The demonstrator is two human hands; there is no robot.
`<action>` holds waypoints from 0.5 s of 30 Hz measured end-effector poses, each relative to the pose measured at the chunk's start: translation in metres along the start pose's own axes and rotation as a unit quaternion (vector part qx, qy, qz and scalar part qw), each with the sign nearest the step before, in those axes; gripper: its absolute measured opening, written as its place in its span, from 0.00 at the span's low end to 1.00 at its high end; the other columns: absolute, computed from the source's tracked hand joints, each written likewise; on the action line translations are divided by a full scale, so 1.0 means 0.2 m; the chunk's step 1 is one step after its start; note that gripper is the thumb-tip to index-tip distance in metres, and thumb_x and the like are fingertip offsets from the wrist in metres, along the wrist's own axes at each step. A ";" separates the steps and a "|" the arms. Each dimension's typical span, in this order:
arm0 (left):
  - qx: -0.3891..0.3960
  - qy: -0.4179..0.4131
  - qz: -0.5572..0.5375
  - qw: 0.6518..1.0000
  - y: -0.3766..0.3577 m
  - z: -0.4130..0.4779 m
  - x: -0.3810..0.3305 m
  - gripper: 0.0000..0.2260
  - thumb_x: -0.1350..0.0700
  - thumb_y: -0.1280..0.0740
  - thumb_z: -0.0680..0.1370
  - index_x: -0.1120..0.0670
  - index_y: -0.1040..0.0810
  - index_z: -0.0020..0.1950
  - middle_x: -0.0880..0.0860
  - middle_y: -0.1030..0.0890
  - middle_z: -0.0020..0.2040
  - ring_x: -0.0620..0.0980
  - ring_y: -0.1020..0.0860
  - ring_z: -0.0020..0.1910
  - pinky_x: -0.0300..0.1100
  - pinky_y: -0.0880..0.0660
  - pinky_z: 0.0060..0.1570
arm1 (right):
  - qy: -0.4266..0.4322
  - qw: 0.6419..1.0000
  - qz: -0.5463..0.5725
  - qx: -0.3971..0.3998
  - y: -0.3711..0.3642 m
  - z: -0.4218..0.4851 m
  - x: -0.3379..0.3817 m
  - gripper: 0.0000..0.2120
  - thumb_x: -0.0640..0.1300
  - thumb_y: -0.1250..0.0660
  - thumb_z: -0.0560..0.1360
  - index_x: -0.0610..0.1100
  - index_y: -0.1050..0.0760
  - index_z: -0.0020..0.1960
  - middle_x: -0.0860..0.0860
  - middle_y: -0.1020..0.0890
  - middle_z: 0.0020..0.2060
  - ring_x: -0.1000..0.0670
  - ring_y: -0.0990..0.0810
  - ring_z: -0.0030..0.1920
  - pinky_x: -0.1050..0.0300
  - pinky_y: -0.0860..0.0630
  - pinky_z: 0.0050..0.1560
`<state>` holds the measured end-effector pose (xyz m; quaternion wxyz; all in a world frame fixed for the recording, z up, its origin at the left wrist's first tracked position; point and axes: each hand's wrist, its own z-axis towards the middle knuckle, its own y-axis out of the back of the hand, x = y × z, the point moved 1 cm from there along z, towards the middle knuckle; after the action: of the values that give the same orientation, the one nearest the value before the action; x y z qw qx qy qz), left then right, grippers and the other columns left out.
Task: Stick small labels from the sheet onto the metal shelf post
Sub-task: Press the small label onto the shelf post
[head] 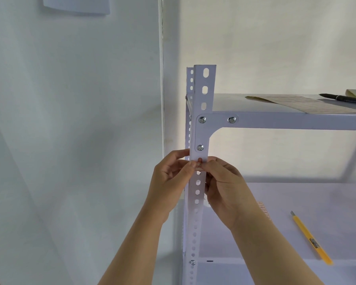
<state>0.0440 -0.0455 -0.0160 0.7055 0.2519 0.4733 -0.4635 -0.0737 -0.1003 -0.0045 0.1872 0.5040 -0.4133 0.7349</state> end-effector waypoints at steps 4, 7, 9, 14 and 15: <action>-0.007 0.003 0.008 1.000 0.00 0.00 0.00 0.09 0.62 0.33 0.80 0.52 0.19 0.58 0.47 0.12 0.40 0.42 0.15 0.39 0.32 0.22 0.39 | 0.043 0.995 -0.088 -0.011 0.03 -0.02 0.01 0.07 0.38 0.32 0.76 0.45 0.18 0.40 0.45 0.15 0.40 0.47 0.20 0.38 0.54 0.31 0.44; -0.017 0.010 0.012 1.000 0.00 0.01 0.02 0.09 0.61 0.32 0.80 0.53 0.19 0.59 0.51 0.12 0.42 0.45 0.15 0.40 0.36 0.19 0.41 | 0.100 0.983 -0.138 -0.067 0.05 -0.05 0.02 0.05 0.35 0.29 0.74 0.43 0.19 0.48 0.46 0.13 0.38 0.50 0.17 0.36 0.60 0.25 0.39; -0.021 0.015 0.015 1.000 0.00 0.01 0.02 0.10 0.60 0.32 0.79 0.53 0.19 0.60 0.53 0.12 0.44 0.49 0.14 0.42 0.41 0.19 0.43 | 0.162 0.958 -0.207 -0.114 0.07 -0.06 0.02 0.09 0.37 0.25 0.72 0.44 0.23 0.48 0.47 0.13 0.37 0.49 0.17 0.35 0.61 0.24 0.37; -0.016 0.014 0.003 1.000 0.00 0.00 0.02 0.10 0.60 0.33 0.80 0.53 0.19 0.60 0.54 0.12 0.45 0.48 0.15 0.42 0.37 0.20 0.42 | 0.374 0.796 -0.459 -0.129 0.09 -0.07 -0.02 0.01 0.43 0.27 0.73 0.47 0.18 0.43 0.58 0.15 0.36 0.54 0.22 0.31 0.70 0.28 0.35; -0.012 0.013 -0.003 1.000 0.00 0.00 0.02 0.10 0.61 0.33 0.80 0.53 0.19 0.60 0.54 0.12 0.45 0.48 0.15 0.42 0.37 0.20 0.42 | 0.403 0.765 -0.485 -0.130 0.09 -0.07 -0.02 0.04 0.46 0.29 0.74 0.47 0.17 0.44 0.58 0.15 0.36 0.55 0.24 0.28 0.69 0.27 0.34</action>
<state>0.0439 -0.0473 -0.0191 0.7008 0.2485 0.4888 -0.4564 -0.0928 -0.0993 -0.0187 0.7323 0.2652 -0.0917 0.6205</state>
